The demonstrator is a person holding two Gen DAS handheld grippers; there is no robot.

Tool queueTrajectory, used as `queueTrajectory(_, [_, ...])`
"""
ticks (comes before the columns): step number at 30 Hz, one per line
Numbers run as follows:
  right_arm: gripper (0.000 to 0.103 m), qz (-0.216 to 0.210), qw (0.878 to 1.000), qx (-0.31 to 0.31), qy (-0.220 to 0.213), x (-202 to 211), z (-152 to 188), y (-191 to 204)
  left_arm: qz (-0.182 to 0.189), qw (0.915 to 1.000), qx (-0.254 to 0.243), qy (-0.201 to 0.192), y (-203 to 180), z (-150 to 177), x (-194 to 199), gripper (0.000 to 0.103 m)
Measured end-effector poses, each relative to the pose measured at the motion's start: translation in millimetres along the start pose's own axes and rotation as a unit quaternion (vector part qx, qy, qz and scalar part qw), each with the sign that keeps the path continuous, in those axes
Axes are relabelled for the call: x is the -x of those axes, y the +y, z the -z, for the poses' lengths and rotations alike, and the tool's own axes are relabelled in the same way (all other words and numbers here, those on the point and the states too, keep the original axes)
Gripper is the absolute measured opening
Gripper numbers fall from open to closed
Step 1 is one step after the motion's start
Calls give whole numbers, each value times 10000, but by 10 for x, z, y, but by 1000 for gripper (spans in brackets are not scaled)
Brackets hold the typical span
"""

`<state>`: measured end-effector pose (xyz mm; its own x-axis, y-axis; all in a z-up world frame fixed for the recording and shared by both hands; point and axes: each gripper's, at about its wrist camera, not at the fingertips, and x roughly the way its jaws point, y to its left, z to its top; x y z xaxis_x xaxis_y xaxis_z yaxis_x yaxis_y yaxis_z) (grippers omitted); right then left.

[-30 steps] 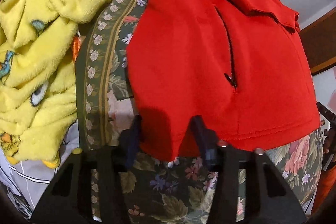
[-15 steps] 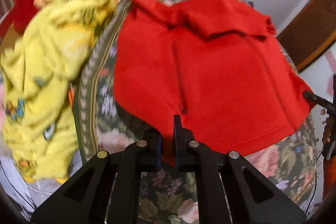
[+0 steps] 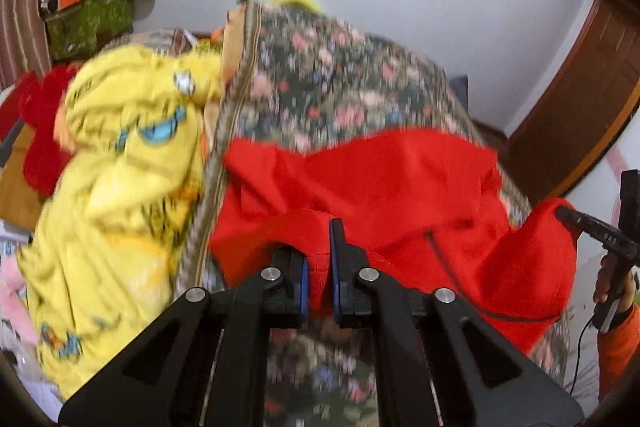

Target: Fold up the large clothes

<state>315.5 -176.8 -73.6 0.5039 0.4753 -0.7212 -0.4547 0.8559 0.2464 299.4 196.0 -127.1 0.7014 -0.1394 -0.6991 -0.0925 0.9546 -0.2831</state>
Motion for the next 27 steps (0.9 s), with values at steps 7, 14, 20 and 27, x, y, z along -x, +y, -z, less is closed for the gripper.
queueTrajectory(7, [12,333,9993,50,-184,-453,-742,-214,-410,9980,180,-454,131,-660,-357,8])
queueTrajectory(14, [13,521,9980,-278,203,-1256,-1055,-582,-1118,9932,316,-81,398,-989,-1408,8])
queueTrajectory(20, [17,823,9952,-149,513,-1564,-963,-685,-1299,9889,86,710,446,-816,-2157,8])
queueTrajectory(27, [23,1415,9898,154,5,-1126,-1112,-630,-1281,9897,-220,597,266,-868,-1907,11])
